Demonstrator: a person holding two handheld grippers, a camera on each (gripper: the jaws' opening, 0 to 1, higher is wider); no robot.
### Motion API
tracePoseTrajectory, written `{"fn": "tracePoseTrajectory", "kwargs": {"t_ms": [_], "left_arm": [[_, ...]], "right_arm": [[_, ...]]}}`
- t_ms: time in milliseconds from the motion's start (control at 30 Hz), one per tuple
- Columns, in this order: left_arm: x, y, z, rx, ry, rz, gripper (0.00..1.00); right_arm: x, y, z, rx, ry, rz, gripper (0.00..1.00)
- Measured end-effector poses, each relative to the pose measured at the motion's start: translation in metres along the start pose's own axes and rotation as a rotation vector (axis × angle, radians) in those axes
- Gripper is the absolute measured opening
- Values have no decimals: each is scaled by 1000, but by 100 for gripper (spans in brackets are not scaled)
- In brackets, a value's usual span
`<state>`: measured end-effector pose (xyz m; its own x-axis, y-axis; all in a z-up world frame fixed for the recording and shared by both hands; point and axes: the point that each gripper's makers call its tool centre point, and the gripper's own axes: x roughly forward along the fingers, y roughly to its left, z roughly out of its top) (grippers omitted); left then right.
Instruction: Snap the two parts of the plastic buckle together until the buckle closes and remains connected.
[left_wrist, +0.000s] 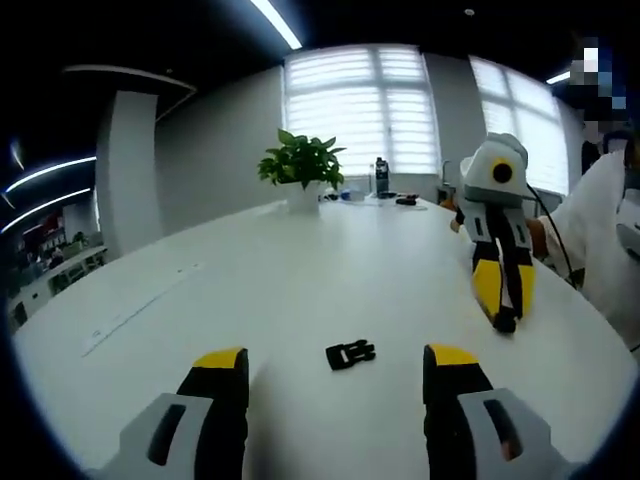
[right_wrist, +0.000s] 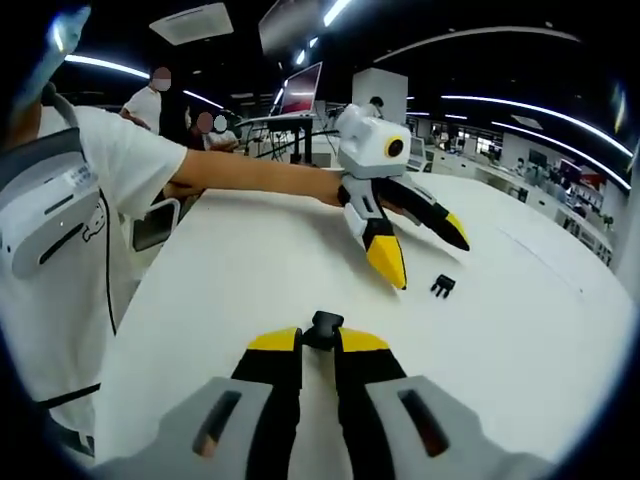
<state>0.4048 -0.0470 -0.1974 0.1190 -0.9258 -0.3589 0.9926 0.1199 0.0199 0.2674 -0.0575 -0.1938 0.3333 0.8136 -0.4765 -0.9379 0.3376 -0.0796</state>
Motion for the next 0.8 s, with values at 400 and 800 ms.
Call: {"fn": "tracePoseTrajectory", "kwargs": {"t_ms": [400, 800], "left_arm": [[8, -1, -5, 1, 31, -83, 73], [21, -7, -4, 10, 54, -151, 61]], "right_arm": [[-5, 2, -2, 2, 3, -13, 12], [-4, 2, -3, 3, 5, -12, 12]]}}
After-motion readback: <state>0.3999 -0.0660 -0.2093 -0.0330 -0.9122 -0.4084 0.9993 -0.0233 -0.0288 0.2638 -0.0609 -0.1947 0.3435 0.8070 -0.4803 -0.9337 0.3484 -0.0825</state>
